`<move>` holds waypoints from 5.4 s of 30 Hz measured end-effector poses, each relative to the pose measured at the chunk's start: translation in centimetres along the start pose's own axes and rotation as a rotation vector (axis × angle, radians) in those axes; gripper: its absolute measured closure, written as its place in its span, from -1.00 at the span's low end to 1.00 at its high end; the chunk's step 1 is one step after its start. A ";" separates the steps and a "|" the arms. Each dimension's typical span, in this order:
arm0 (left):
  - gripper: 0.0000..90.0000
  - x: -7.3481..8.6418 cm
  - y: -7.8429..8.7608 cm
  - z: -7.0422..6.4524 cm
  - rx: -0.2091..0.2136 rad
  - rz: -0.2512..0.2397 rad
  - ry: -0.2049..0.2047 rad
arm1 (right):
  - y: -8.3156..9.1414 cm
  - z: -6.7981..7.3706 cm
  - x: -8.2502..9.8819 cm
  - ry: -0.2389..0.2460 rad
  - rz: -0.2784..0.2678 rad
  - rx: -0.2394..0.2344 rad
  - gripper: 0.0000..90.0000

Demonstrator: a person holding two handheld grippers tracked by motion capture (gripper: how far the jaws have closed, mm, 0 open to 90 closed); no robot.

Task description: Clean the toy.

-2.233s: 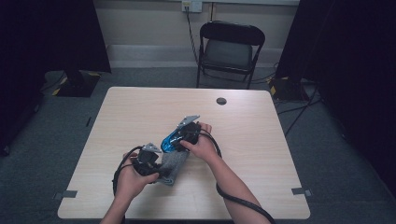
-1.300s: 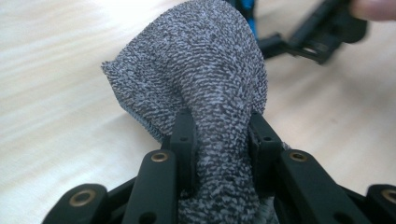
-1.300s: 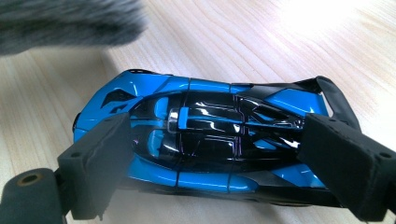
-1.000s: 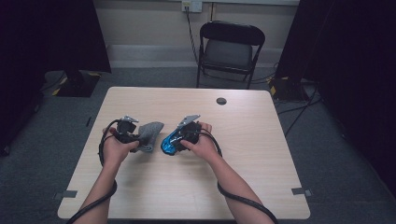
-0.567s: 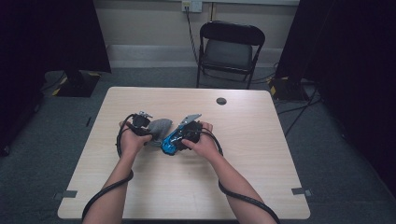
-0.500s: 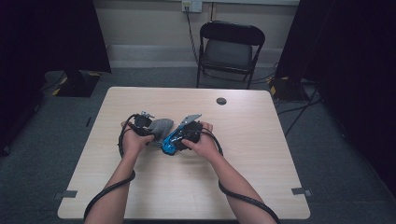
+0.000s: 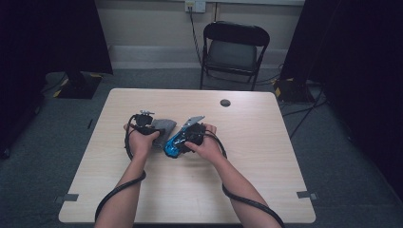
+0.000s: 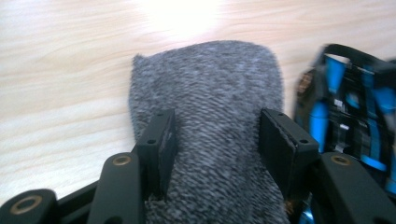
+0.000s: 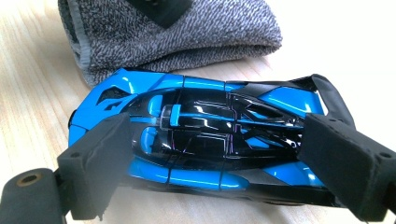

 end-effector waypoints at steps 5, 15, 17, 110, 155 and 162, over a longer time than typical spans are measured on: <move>0.03 0.0 -1.0 -0.4 0.004 0.005 0.018 | 0.0 0.0 0.0 -0.001 0.000 -0.001 -0.79; 0.06 -1.1 -2.7 -2.6 0.031 -0.030 -0.072 | 0.0 0.0 0.0 0.004 -0.003 -0.001 -0.79; 0.08 -1.2 -3.1 -2.8 0.021 -0.034 -0.092 | 0.0 0.0 0.0 0.002 -0.002 -0.002 -0.79; 0.65 5.1 3.1 -0.1 0.175 -0.060 -0.138 | -0.1 0.6 -0.2 0.006 0.013 -0.007 -0.80; 0.63 1.4 5.2 1.9 0.185 -0.096 -0.134 | -0.1 0.5 -0.1 0.005 0.006 -0.008 -0.80; 0.63 -0.8 2.6 1.2 0.158 -0.102 -0.134 | -0.1 0.4 -0.1 0.005 0.006 -0.010 -0.80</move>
Point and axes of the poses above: each handheld gripper's, and its own axes: y roughly backward along the jaws, x roughly out of its underside, z roughly to its left, the point moved 3 cm from there along -y, roughly forward along the jaws, and after that the axes turned 6 degrees about -x, right-handed, at the moved point
